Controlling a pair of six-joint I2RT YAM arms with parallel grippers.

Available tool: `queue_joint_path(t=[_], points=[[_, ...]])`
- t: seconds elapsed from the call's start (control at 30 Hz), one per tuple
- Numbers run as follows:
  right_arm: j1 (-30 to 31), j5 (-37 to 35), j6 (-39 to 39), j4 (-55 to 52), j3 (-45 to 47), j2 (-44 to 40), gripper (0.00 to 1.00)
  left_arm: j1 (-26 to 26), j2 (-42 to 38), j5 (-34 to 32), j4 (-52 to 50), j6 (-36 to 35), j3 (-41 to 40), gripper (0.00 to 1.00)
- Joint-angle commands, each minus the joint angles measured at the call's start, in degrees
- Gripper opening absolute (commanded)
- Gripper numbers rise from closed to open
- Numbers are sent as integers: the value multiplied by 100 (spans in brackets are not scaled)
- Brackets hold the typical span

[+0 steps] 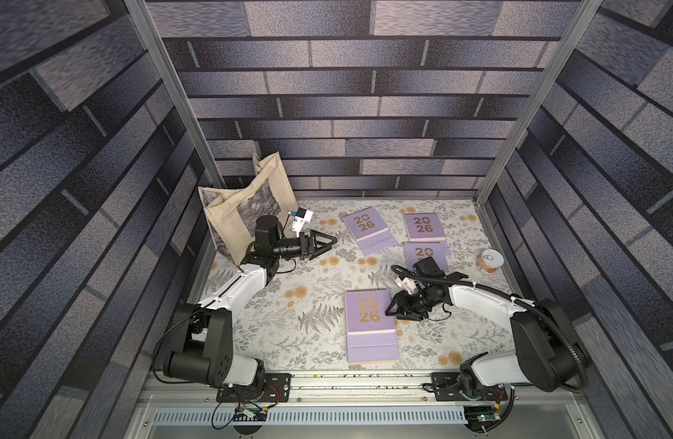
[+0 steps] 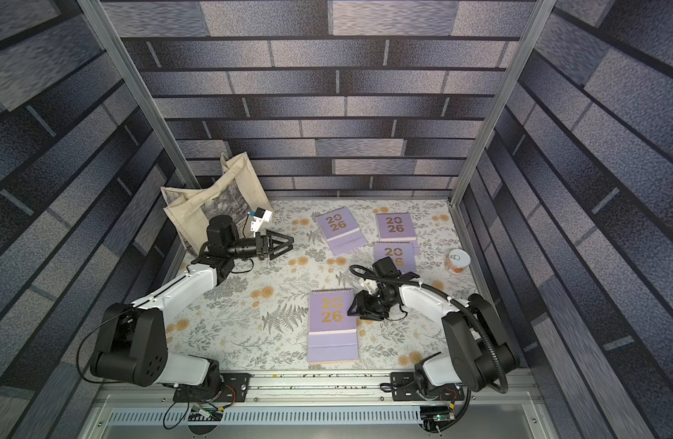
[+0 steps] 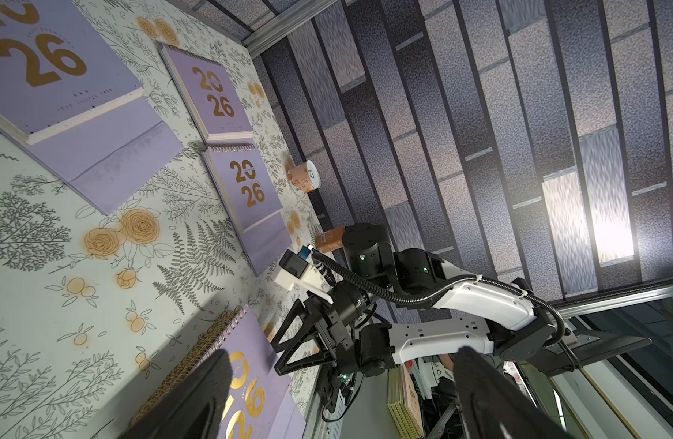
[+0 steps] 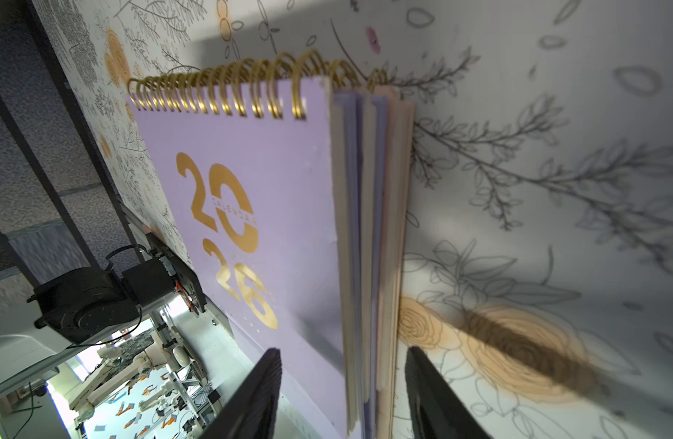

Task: Stack the calendars
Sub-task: Place the calendar at the calendar.

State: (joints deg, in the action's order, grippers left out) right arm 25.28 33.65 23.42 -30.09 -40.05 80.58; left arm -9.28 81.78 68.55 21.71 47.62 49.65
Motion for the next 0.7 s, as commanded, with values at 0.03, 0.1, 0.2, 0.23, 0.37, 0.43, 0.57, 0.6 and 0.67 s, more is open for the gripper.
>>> queue_joint_path(t=[0.03, 0.1, 0.2, 0.23, 0.37, 0.43, 0.57, 0.6, 0.67], points=[[-110, -461, -443, -676, -501, -396, 60, 79, 198, -169, -537, -429, 325, 100], [-314, -418, -542, -764, -706, -488, 69, 76, 333, -271, -581, -417, 418, 100], [-561, -480, -811, -994, -1203, -360, 80, 80, 620, -438, -731, -428, 660, 100], [-604, -581, -900, -1044, -1407, -290, 81, 75, 743, -512, -910, -512, 790, 100], [-788, -818, -1074, -1086, -2412, 138, 84, 71, 1290, -940, -1205, -534, 1325, 100], [-939, -809, -1090, -1127, -2952, 394, 85, 66, 1590, -1196, -1442, -564, 1632, 100], [-1216, -685, -1185, -1144, -4071, 983, 86, -71, 2160, -1651, -1705, -650, 2237, 100], [-1277, -683, -1235, -1177, -4395, 1216, 87, -119, 2312, -1702, -1749, -629, 2408, 100], [-1365, -681, -1305, -1278, -4995, 1690, 87, -196, 2623, -2071, -1899, -586, 2730, 100]])
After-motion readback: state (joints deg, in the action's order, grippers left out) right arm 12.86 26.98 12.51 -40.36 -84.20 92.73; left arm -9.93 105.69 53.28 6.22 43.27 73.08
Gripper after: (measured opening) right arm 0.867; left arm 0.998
